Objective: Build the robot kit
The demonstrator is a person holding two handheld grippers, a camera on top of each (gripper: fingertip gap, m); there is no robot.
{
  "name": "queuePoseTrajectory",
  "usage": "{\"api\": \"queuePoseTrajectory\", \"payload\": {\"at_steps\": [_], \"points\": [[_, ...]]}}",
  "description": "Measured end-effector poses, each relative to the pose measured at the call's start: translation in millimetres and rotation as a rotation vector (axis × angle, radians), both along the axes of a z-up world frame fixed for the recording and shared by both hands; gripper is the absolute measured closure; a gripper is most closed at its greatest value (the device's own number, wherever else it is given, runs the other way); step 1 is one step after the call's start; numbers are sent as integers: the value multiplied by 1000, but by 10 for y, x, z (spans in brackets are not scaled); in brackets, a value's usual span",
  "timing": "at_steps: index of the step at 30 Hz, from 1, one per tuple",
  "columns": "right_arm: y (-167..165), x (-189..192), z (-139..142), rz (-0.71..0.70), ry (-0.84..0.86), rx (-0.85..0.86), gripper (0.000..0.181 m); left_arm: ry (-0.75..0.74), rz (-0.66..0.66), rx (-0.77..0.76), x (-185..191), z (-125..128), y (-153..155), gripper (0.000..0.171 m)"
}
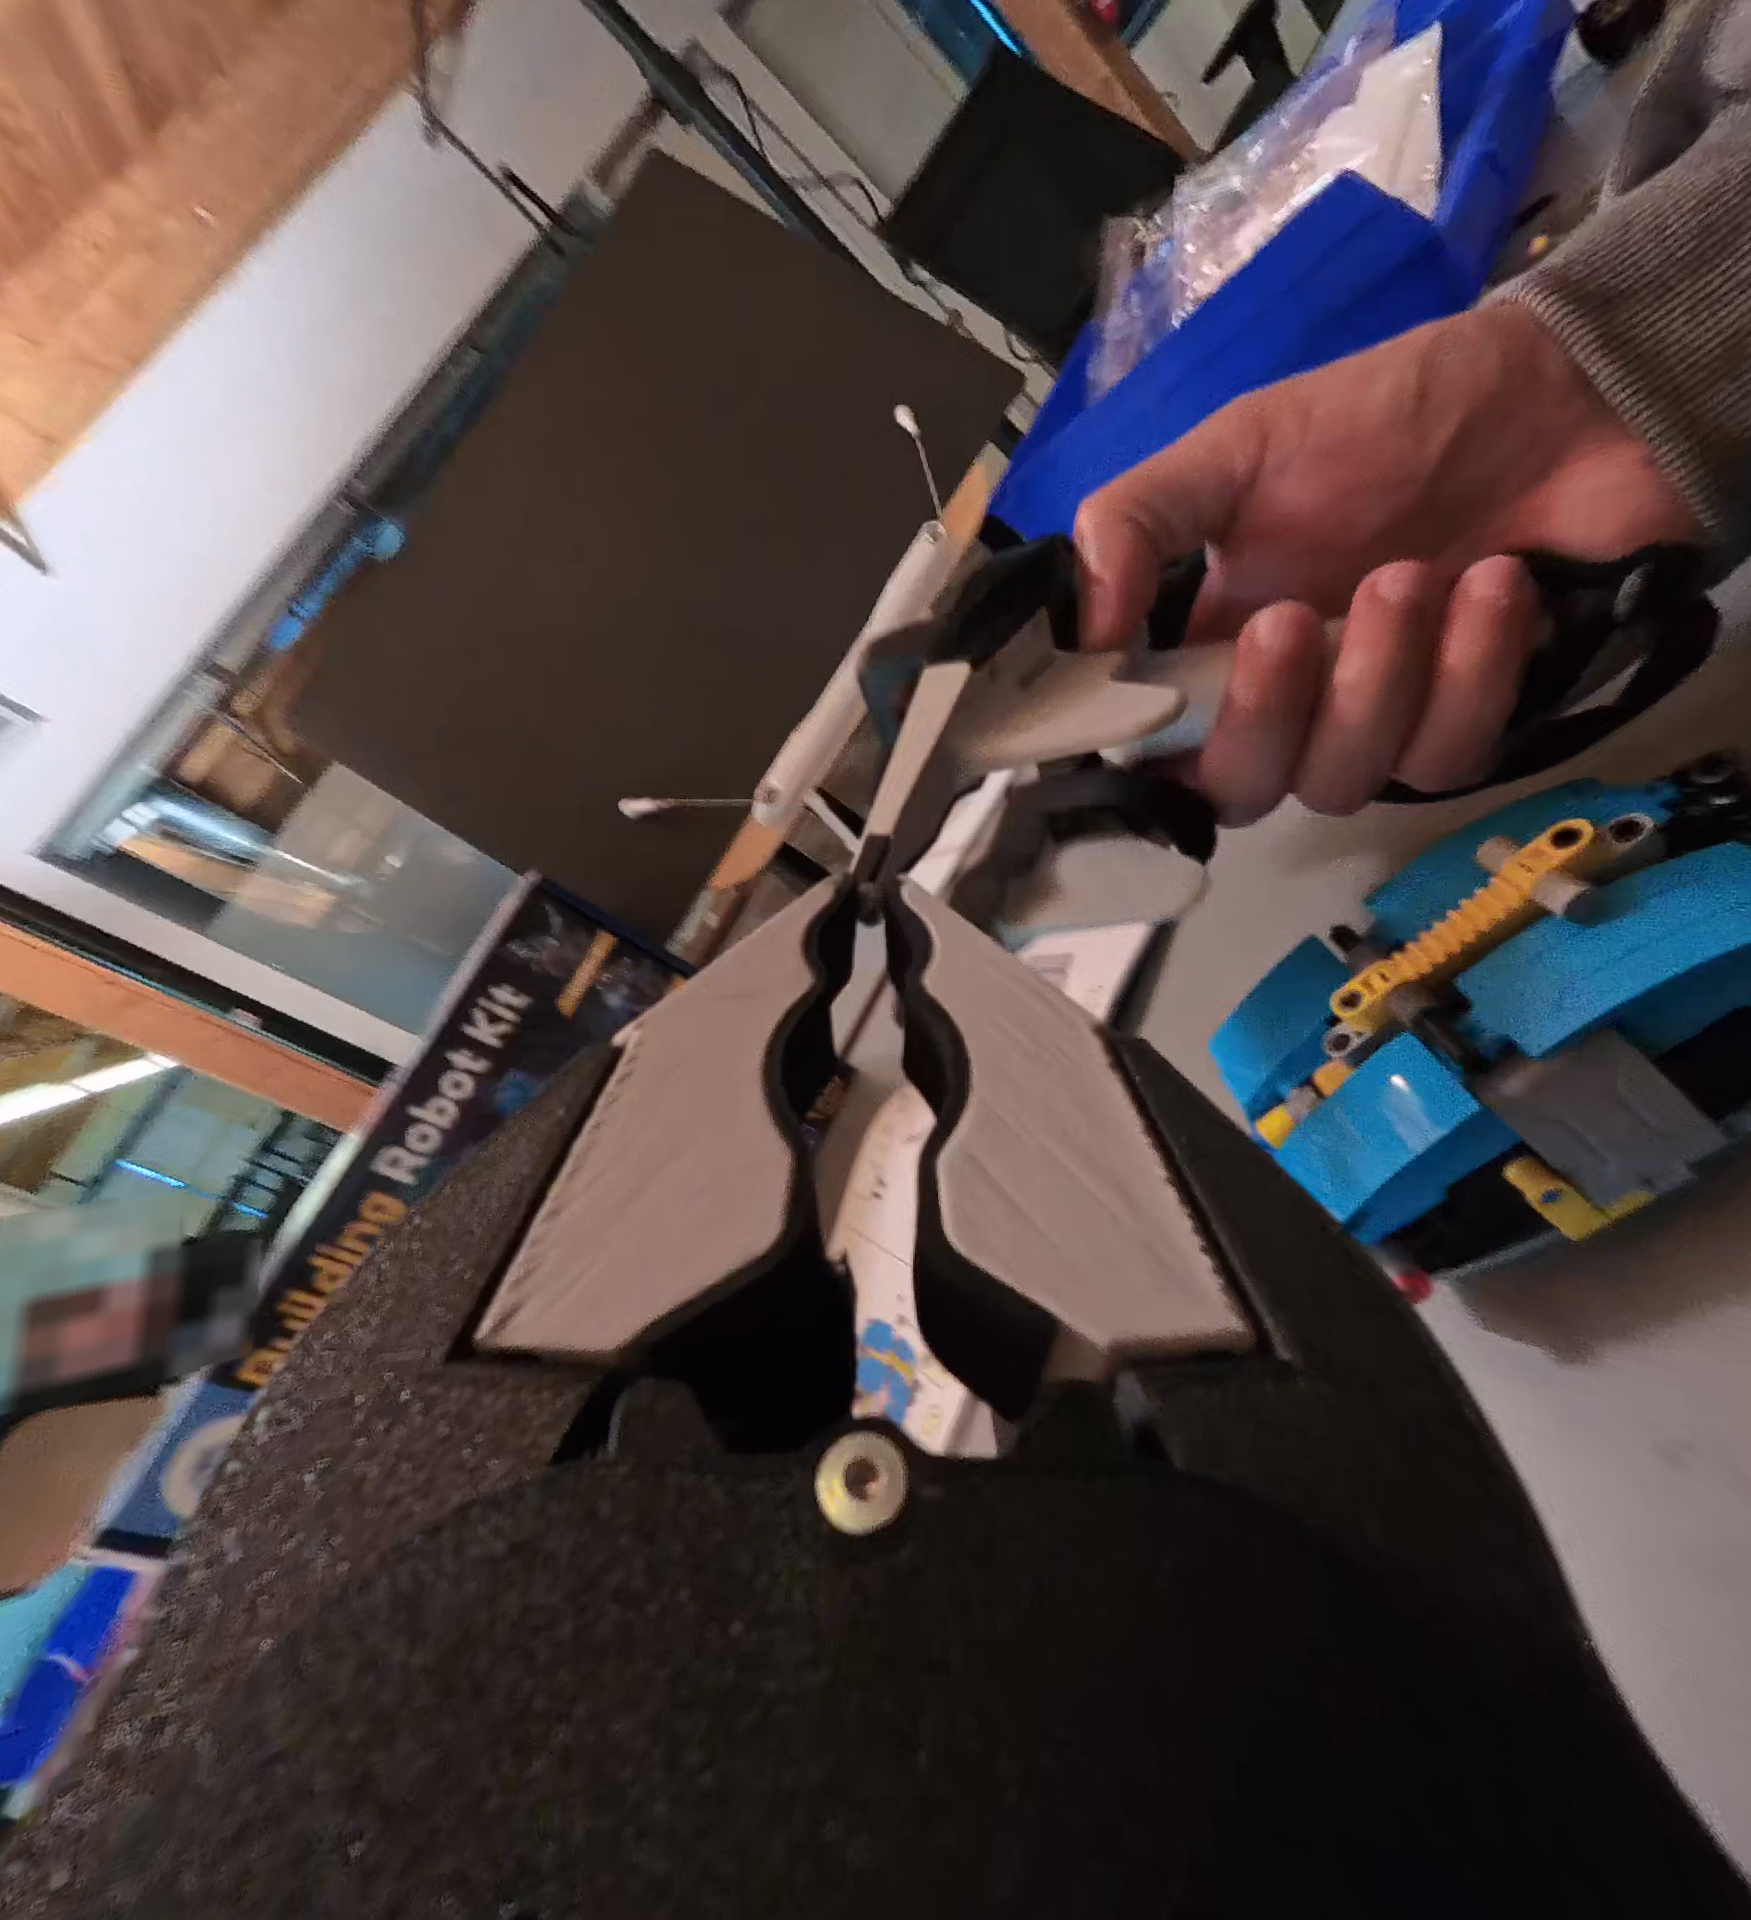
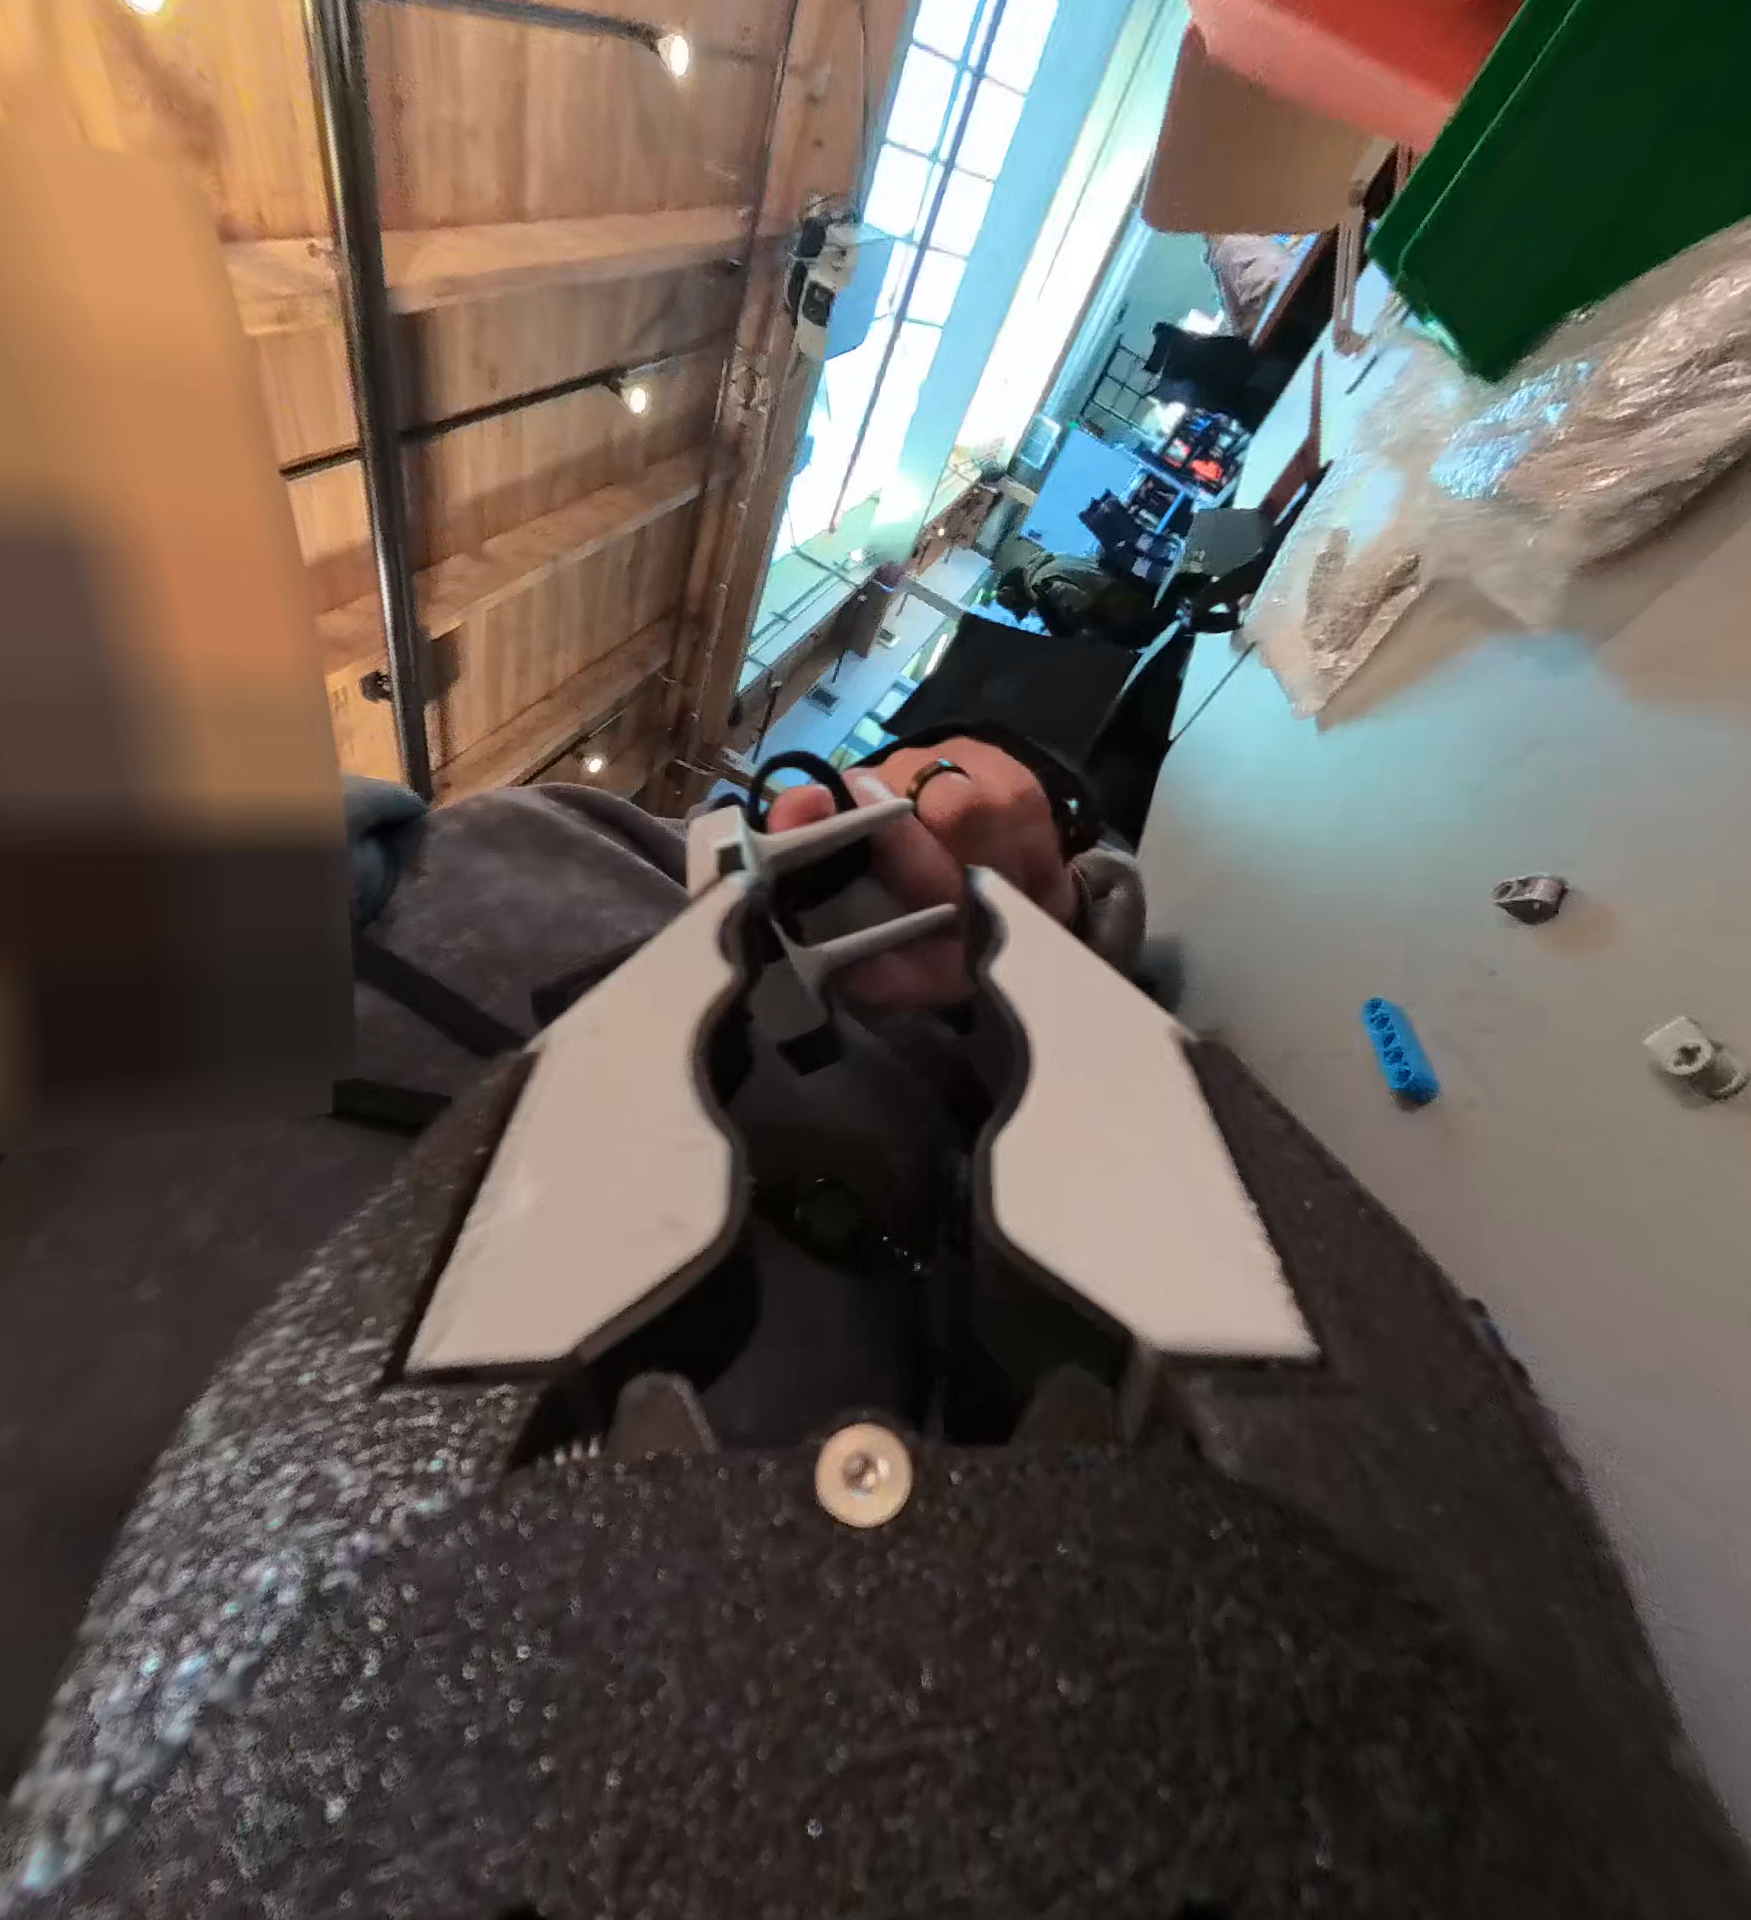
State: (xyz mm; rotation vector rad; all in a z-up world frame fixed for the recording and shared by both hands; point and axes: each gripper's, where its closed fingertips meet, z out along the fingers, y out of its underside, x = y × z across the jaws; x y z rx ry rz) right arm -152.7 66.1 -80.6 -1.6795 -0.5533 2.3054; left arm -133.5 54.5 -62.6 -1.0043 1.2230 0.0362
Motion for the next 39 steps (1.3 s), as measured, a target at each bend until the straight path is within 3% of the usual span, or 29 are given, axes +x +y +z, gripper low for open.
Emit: {"api": "queuePoseTrajectory", "payload": {"at_steps": [3, 7, 10, 12, 14, 18, 26, 29, 33, 39], "points": [[60, 123, 98, -27, 70, -14, 165, -23, 6, -106, -22, -65, 72, 167], [286, 335, 80, -170, 14, 22, 164, -36, 13, -280, -222, -258, 183, 167], [380, 486, 26, -263, -91, 94, 163, 42, 94, -606, -524, -794, 343, 167], [423, 542, -130, -301, -225, 126, 163, 36, 217, -805, -817, -1103, 482, 167], [456, 596, -210, -340, -290, 143, 162, 42, 205, -1042, -920, -1338, 392, 167], [509, 690, -157, -399, -250, 136, 165, 8, 181, -1209, -932, -1431, 325, 167], [555, 748, -223, -430, -295, 145, 164, 186, 249, -1144, -876, -1667, 266, 165], [538, 743, -241, -418, -312, 151, 164, 167, 259, -1160, -894, -1643, 265, 147], [615, 903, -187, -491, -332, 193, 164, 17, 282, -1140, -1059, -1374, 434, 145], [845, 1392, -107, -741, -390, 288, 155, -411, 458, -1050, -1434, -1033, 1160, 145]]}}
